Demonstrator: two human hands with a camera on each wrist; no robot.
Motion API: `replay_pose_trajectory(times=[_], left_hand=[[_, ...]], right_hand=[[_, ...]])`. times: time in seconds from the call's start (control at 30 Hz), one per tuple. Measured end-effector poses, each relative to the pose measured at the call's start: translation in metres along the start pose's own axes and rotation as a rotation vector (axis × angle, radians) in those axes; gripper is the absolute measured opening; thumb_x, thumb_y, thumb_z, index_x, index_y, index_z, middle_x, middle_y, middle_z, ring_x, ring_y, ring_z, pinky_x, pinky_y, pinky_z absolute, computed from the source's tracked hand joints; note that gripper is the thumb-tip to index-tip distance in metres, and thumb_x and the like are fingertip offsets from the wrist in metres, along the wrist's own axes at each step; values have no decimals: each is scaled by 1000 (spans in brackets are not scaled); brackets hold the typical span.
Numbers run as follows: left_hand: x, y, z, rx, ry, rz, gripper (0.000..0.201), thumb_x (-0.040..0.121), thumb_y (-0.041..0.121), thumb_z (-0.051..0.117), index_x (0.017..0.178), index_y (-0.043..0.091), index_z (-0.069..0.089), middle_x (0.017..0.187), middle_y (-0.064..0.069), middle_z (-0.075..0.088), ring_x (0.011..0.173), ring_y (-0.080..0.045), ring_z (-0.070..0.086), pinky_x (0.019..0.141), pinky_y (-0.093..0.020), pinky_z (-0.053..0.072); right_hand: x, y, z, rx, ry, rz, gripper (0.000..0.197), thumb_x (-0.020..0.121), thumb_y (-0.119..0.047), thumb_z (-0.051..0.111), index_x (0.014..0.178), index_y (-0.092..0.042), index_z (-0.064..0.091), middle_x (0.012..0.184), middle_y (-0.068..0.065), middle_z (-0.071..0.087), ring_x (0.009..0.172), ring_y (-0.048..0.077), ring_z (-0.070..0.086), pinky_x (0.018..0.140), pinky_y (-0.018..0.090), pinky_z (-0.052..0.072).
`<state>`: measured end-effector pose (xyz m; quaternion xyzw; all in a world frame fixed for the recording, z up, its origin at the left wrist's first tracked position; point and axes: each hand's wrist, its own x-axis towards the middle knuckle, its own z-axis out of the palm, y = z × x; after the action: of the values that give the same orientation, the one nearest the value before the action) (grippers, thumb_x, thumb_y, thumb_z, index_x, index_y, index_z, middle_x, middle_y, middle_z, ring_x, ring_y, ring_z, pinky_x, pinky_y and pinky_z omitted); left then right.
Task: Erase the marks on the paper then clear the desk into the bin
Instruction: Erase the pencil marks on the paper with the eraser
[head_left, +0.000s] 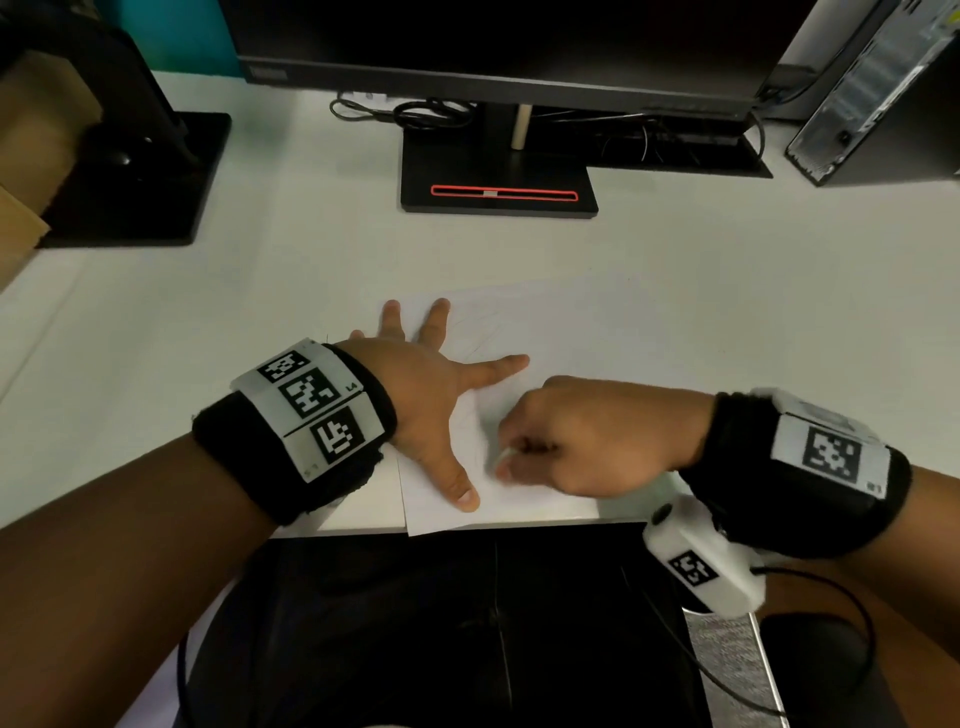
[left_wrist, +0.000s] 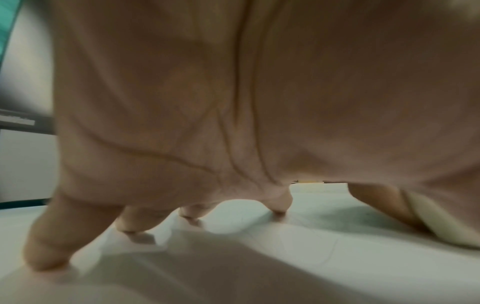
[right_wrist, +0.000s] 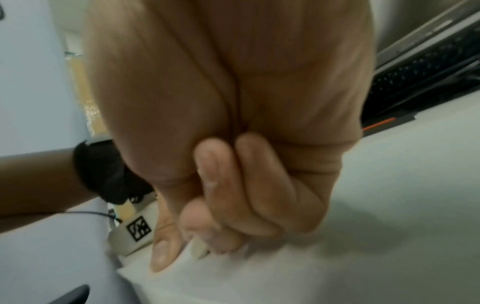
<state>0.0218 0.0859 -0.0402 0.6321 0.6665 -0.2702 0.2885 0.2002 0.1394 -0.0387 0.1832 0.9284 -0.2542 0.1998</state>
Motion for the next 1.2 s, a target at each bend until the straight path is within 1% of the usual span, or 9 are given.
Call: replay_pose_trajectory(times=[0.1,0.2,0.4,0.53,0.67,0.77,0.9,1.03,1.2], left_hand=[[0,0,0,-15,-10,0,135,47,84,79,124,76,-32,151,-5,-50,141,-50,-35,117,-70,5],[0,0,0,-19,-11,-6,136,46,84,78,126,75,-31,151,-4,-50,141,-49,-36,117,-70,5],[-2,1,-1,-8,-8,2,135,47,83,79,124,76,-32,152,-5,-50,141,-51,-34,117,-71,6],[-1,-1,0,-32,-19,3,136,47,83,79,134,73,-26,151,-3,-50,140,-48,-37,118,-70,3],[0,0,1,-23,-13,10,136,47,83,79,130,75,-28,151,-5,-50,141,-50,-35,117,-70,5],[-1,0,0,-14,-8,8,136,47,83,79,127,76,-31,151,-5,-50,141,-51,-34,117,-71,6],[0,-1,1,-34,-11,12,137,46,83,79,136,72,-24,151,-3,-51,140,-49,-36,117,-70,3],[-1,-1,1,-24,-9,12,136,47,83,78,133,73,-27,151,-5,-51,140,-50,-35,117,-70,6],[-1,0,0,-31,-5,11,136,48,83,79,133,73,-27,152,-5,-50,141,-50,-35,117,-70,5]], right_hand=[[4,16,-15,3,55,75,42,103,-37,54,67,-14,53,57,-17,58,56,2,51,58,19,35],[8,22,-14,14,186,56,34,102,-32,53,75,-13,61,60,-3,55,57,9,52,64,27,40],[5,3,-8,-28,-19,4,41,102,-37,54,66,-16,55,55,-7,53,54,7,48,55,19,33],[14,21,-22,-6,143,61,38,102,-34,53,70,-14,58,60,-1,57,58,14,52,63,31,43],[10,-4,-4,15,72,-67,36,103,-25,53,68,-14,58,56,-1,52,55,6,50,60,13,36],[8,-1,-9,1,-51,-10,41,103,-36,53,70,-12,58,57,-8,54,55,5,49,57,17,36],[18,19,-20,-2,140,39,38,102,-33,52,78,-6,62,61,0,57,58,12,52,62,27,40],[14,-3,-1,7,68,-77,33,102,-24,51,84,-1,66,58,3,55,59,3,52,60,11,36],[12,9,-16,-1,38,15,38,102,-35,54,70,-15,58,69,-7,64,61,3,54,60,16,34]])
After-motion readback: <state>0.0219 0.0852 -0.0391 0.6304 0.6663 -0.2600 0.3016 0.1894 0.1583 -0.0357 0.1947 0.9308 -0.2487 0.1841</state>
